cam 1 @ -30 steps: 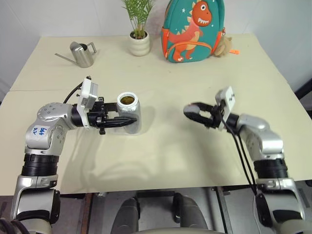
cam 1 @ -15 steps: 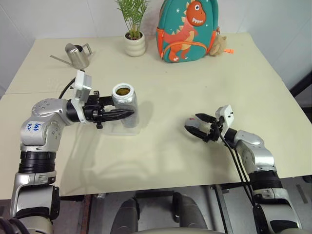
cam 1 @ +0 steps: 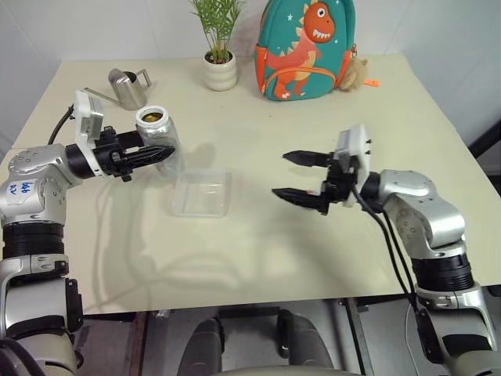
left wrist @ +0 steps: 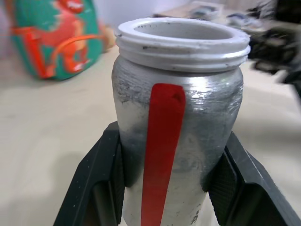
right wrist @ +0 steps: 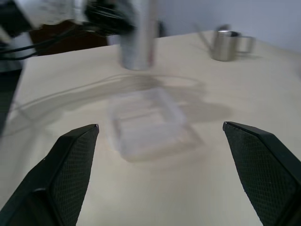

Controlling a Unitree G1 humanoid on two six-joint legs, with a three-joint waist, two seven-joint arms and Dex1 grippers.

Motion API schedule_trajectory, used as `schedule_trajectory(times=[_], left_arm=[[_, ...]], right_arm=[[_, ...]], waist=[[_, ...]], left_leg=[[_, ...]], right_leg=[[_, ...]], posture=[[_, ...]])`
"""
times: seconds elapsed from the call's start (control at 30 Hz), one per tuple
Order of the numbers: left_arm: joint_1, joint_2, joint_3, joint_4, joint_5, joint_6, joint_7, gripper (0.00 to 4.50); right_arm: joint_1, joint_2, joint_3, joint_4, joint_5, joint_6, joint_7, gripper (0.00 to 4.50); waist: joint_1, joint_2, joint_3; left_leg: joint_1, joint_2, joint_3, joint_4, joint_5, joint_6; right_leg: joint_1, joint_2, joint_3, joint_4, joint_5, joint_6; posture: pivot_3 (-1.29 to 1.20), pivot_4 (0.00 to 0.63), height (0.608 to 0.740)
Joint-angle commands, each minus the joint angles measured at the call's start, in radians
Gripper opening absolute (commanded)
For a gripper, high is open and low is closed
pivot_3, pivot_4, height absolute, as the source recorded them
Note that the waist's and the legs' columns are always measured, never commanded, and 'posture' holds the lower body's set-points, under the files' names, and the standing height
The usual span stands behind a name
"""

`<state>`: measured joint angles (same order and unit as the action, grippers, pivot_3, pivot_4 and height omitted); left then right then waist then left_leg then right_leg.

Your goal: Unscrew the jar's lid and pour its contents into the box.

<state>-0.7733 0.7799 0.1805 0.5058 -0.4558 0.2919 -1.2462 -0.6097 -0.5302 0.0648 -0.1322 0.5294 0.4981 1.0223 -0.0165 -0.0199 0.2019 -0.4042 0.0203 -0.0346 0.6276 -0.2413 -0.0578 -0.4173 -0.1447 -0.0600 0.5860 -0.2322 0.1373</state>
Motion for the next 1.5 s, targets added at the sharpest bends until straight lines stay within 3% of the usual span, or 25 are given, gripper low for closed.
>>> schedule_trajectory(times=[0.03, 0.23, 0.4, 0.53, 0.8, 0.93, 1.0, 1.07, 1.23, 1.37, 1.5], left_arm=[[-0.031, 0.045, 0.006, 0.04, 0.086, -0.132, 0.049, 1.88], [0.026, 0.079, 0.011, 0.019, 0.191, -0.26, 0.157, 1.88], [0.081, 0.053, -0.002, -0.09, 0.274, -0.372, 0.29, 1.88], [0.115, 0.032, -0.037, -0.134, 0.421, -0.563, 0.443, 1.88], [0.033, 0.049, -0.167, 0.016, 0.916, -1.068, 0.984, 1.88], [-0.095, 0.107, -0.307, 0.095, 1.282, -1.182, 1.384, 1.88], [-0.155, 0.142, -0.405, 0.104, 1.476, -1.185, 1.611, 1.88], [-0.204, 0.171, -0.525, 0.094, 1.698, -1.078, 1.873, 1.88], [-0.338, 0.17, -0.746, 0.194, 1.96, -0.959, 2.215, 1.88], [-0.407, 0.149, -0.843, 0.267, 2.056, -0.823, 2.399, 1.88], [-0.455, 0.12, -0.916, 0.348, 2.116, -0.699, 2.482, 1.88]], right_arm=[[-0.037, 0.015, 0.042, -0.041, -0.012, 0.004, 0.005, 4.45], [-0.091, 0.067, 0.085, 0.018, -0.039, -0.026, 0.015, 4.45], [-0.097, 0.088, 0.089, 0.04, -0.051, -0.037, 0.023, 4.45], [-0.089, 0.098, 0.087, 0.039, -0.058, -0.039, 0.019, 4.45], [-0.096, 0.111, 0.075, 0.061, -0.068, -0.043, 0.012, 4.45], [-0.1, 0.122, 0.074, 0.071, -0.074, -0.045, 0.007, 4.45], [-0.1, 0.127, 0.07, 0.074, -0.073, -0.045, 0.002, 4.45], [-0.099, 0.127, 0.057, 0.074, -0.066, -0.044, -0.002, 4.45], [-0.078, 0.1, 0.004, 0.012, -0.009, -0.037, 0.024, 4.45], [-0.064, 0.071, -0.021, -0.018, 0.008, -0.035, 0.032, 4.45], [-0.049, 0.041, -0.042, -0.033, 0.017, -0.026, 0.026, 4.45]], waist=[[0.005, 0.0, 0.0], [0.013, 0.0, 0.0], [0.017, 0.0, 0.0], [0.018, 0.0, 0.0], [0.016, 0.0, 0.0], [0.018, -0.001, 0.0], [0.019, -0.001, 0.0], [0.021, -0.001, 0.0], [0.02, -0.001, 0.0], [0.02, -0.001, 0.0], [0.02, -0.001, -0.001]], left_leg=[[0.0, 0.0, 0.0, 0.0, -0.001, 0.0], [0.0, 0.0, 0.001, 0.0, -0.001, 0.0], [0.0, 0.0, 0.001, 0.0, -0.001, 0.0], [0.0, 0.0, 0.001, 0.001, -0.001, 0.0], [0.001, 0.0, 0.002, 0.001, -0.001, 0.0], [0.0, 0.0, 0.003, 0.001, -0.001, 0.0], [0.0, 0.0, 0.003, 0.0, -0.001, 0.0], [0.0, 0.0, 0.003, 0.0, -0.001, 0.0], [-0.001, 0.0, 0.005, 0.0, -0.002, 0.0], [-0.002, 0.0, 0.005, -0.001, -0.003, 0.001], [-0.002, 0.0, 0.008, -0.001, -0.003, 0.001]], right_leg=[[0.0, 0.0, 0.0, 0.0, 0.0, 0.0], [0.0, 0.0, 0.0, 0.0, 0.0, 0.0], [0.0, 0.0, 0.0, 0.0, 0.0, 0.0], [0.0, 0.0, 0.0, 0.001, 0.0, 0.001], [0.0, 0.0, 0.0, 0.001, 0.0, 0.001], [0.0, 0.0, 0.0, 0.001, 0.001, 0.001], [0.0, 0.0, 0.001, 0.0, 0.001, 0.002], [0.0, 0.0, 0.001, -0.001, 0.001, 0.002], [-0.002, 0.0, 0.002, 0.0, 0.0, 0.003], [-0.004, 0.0, 0.003, 0.001, 0.0, 0.003], [-0.006, 0.0, 0.006, 0.002, 0.0, 0.004]], posture=[[0.0, 0.15, 0.74], [0.0, 0.15, 0.74], [0.0, 0.15, 0.74], [0.0, 0.15, 0.74], [0.0, 0.15, 0.74], [0.0, 0.15, 0.74], [0.0, 0.15, 0.74], [0.0, 0.15, 0.74], [0.0, 0.15, 0.74], [0.0, 0.15, 0.74], [0.0, 0.15, 0.74]])
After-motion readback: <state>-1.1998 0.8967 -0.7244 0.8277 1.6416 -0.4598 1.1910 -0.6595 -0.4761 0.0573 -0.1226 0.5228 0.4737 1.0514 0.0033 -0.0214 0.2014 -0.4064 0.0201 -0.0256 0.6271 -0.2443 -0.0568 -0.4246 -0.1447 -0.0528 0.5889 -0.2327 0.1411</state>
